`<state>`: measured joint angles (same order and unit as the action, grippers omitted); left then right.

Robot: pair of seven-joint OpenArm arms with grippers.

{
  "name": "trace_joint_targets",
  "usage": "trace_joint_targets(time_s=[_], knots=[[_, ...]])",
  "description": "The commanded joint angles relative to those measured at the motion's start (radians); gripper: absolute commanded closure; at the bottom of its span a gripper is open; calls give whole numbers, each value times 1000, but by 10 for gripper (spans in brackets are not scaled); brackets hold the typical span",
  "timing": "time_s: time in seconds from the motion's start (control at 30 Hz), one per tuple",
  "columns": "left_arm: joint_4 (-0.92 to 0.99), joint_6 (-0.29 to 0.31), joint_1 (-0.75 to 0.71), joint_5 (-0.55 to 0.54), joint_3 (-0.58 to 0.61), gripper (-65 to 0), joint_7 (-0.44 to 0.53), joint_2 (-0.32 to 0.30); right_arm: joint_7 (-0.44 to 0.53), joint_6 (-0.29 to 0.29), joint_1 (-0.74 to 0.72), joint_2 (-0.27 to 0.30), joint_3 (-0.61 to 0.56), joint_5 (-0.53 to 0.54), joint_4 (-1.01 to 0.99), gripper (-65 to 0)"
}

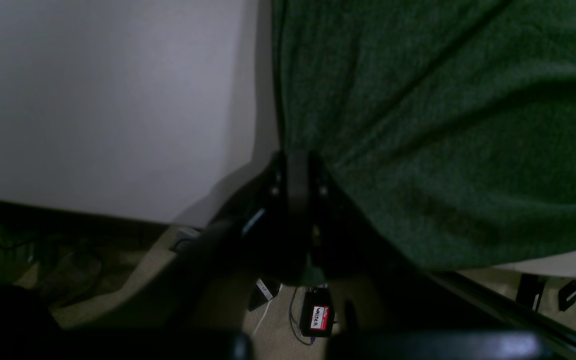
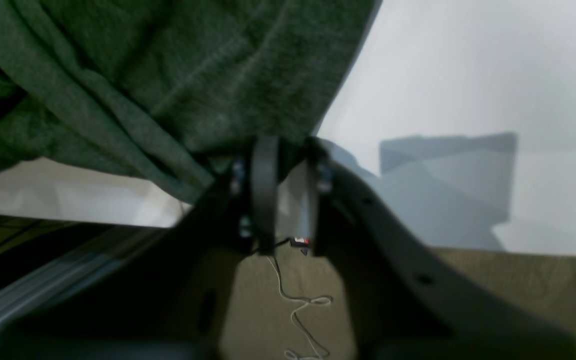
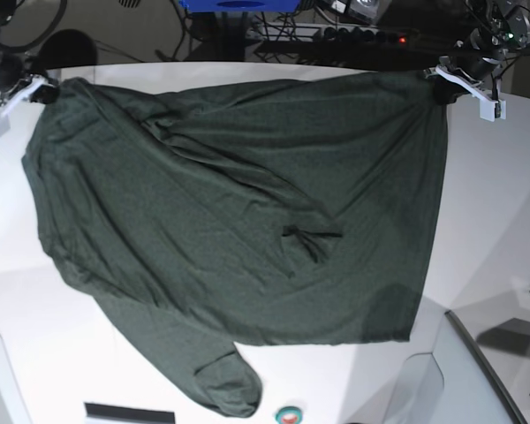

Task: Layout the t-shirt on the table in an organized manner, then fold the t-shirt properly
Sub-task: 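Grasp the shirt's shoulder corners with both grippers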

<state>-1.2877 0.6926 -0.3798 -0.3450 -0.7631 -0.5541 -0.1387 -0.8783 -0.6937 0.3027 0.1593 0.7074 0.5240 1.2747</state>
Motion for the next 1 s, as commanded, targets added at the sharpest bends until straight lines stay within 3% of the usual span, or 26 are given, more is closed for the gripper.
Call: trace_joint_targets(time_s=[0.0,0.07,0.33,0.47,0.6,0.77,0.97], knots=[[-17,6,-3,-15,-5,0,12,-14,-8,-4,2,12,4,2,12,-36],[-17,6,-3,-15,-5,0,12,-14,-20,-4,2,12,4,2,13,-6],[-20,6,-6,-15,-5,0,12,-14,-20,-4,5,12,10,3,24,-8],[-111,6,-48,-15,-5,0,10,-12,-23,-4,40,7,-1,3,144,-8],[-209,6,-72,-18,4,0,9,-11,-100,-4,28,1,-28,2,230,-6],[-295,6,-44,-22,-3,0,-134,-9,-161,-4,-12,1,-59,2,280,-6],[-338,6,-35,-15,4,0,-146,-11,-212,-4,-41,3,-58,2,293,-6]])
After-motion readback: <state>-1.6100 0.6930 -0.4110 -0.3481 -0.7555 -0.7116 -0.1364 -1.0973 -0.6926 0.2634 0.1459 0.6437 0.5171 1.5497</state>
